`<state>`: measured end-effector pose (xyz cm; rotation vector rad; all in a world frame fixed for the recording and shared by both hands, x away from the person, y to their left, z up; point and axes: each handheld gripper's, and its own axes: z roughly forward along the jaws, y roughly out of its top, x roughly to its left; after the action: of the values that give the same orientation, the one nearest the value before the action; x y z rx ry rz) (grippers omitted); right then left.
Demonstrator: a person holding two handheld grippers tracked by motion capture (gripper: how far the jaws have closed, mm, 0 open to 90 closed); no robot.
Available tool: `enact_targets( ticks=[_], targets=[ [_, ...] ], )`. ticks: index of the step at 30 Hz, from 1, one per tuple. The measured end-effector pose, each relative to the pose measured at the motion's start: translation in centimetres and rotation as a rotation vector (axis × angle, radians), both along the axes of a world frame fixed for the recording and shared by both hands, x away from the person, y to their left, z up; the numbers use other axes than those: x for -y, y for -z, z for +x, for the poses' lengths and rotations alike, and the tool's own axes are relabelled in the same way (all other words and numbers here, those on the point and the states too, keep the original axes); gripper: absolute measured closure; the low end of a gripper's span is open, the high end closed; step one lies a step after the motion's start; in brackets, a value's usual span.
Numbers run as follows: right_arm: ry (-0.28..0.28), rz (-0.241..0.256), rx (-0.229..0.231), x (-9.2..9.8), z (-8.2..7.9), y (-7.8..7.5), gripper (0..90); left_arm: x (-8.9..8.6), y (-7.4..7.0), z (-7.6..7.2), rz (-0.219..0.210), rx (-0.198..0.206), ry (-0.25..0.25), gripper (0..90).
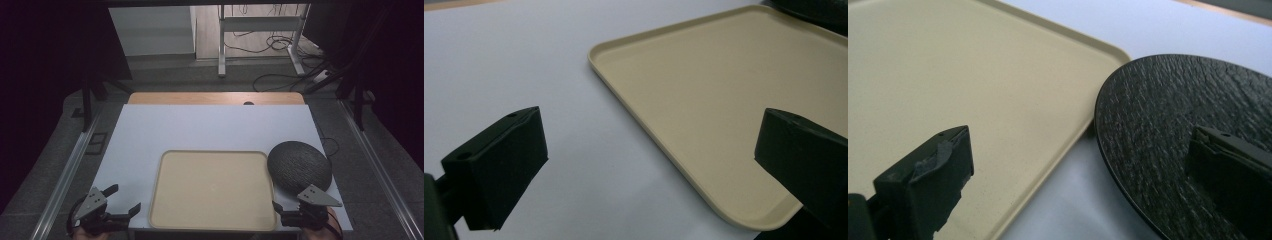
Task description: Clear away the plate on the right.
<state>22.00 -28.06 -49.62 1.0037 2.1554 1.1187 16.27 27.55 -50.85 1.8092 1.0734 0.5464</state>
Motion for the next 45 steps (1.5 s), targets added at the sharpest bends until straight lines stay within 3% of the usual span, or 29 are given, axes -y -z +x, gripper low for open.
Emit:
enact_targets(
  ticks=[6, 28, 35, 40, 45],
  targets=[
    [-0.001, 0.038, -0.036, 0.3, 0.2, 0.1, 0.0, 0.2, 0.0, 0.0, 0.028, -0.005, -0.007, 0.0],
    [0.005, 0.031, -0.051, 0.0, 0.1, 0.3, 0.0, 0.2, 0.2, 0.3, 0.053, -0.006, -0.019, 0.0],
    [0.019, -0.022, -0.04, 0.3, 0.4, 0.2, 0.0, 0.2, 0.3, 0.3, 0.063, -0.01, -0.023, 0.0],
    [0.059, -0.062, -0.038, 0.4, 0.6, 0.2, 0.0, 0.2, 0.3, 0.4, 0.065, -0.015, -0.028, 0.0],
    [0.099, -0.056, -0.082, 0.3, 0.9, 0.5, 0.0, 0.1, 0.3, 0.4, 0.063, -0.015, -0.03, 0.0]
  ],
)
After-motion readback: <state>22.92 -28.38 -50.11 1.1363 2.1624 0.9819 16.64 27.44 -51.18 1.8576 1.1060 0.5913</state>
